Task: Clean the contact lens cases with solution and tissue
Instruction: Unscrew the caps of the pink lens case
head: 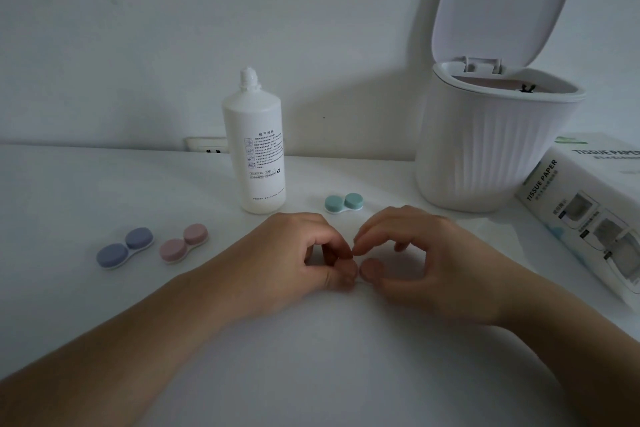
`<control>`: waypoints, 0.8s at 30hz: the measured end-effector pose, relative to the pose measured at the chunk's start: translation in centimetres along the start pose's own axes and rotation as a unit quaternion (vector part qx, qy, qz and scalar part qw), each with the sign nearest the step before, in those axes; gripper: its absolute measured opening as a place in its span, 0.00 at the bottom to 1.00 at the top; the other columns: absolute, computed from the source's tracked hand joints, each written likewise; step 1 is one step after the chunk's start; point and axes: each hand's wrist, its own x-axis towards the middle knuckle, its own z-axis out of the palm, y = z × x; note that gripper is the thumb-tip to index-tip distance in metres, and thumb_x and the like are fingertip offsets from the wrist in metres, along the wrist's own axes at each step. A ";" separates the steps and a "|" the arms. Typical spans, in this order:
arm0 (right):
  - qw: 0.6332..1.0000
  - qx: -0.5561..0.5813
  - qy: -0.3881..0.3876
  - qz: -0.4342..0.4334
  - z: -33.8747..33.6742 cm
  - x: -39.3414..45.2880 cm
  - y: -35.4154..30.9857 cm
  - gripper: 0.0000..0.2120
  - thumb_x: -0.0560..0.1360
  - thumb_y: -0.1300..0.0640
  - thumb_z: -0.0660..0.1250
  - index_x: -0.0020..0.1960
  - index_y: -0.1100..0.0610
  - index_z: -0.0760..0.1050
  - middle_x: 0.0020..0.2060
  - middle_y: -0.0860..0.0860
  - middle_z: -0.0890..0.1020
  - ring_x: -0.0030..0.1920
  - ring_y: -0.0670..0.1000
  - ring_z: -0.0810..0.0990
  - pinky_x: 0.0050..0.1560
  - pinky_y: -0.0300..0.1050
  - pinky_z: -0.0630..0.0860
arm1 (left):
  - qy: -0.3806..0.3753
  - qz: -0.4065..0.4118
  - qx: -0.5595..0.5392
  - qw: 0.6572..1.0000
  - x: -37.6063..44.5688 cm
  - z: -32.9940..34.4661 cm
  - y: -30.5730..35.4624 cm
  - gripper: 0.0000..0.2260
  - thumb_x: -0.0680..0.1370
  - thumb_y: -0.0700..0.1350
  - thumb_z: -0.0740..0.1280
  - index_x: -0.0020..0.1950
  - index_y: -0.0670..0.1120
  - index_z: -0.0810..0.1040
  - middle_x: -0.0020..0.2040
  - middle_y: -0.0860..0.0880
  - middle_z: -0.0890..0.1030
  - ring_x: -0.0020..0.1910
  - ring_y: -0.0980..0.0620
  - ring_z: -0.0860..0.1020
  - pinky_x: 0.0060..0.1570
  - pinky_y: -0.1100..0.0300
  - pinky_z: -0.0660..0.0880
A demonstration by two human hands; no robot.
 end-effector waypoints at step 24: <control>0.999 -0.039 0.032 0.004 0.3 0.0 0.0 0.08 0.72 0.57 0.73 0.49 0.47 0.83 0.40 0.42 0.79 0.44 0.46 0.77 0.46 0.39 0.74 | 0.005 -0.023 -0.006 1.000 -0.1 0.1 0.4 0.08 0.70 0.58 0.77 0.46 0.60 0.84 0.44 0.68 0.77 0.37 0.67 0.75 0.39 0.74 0.68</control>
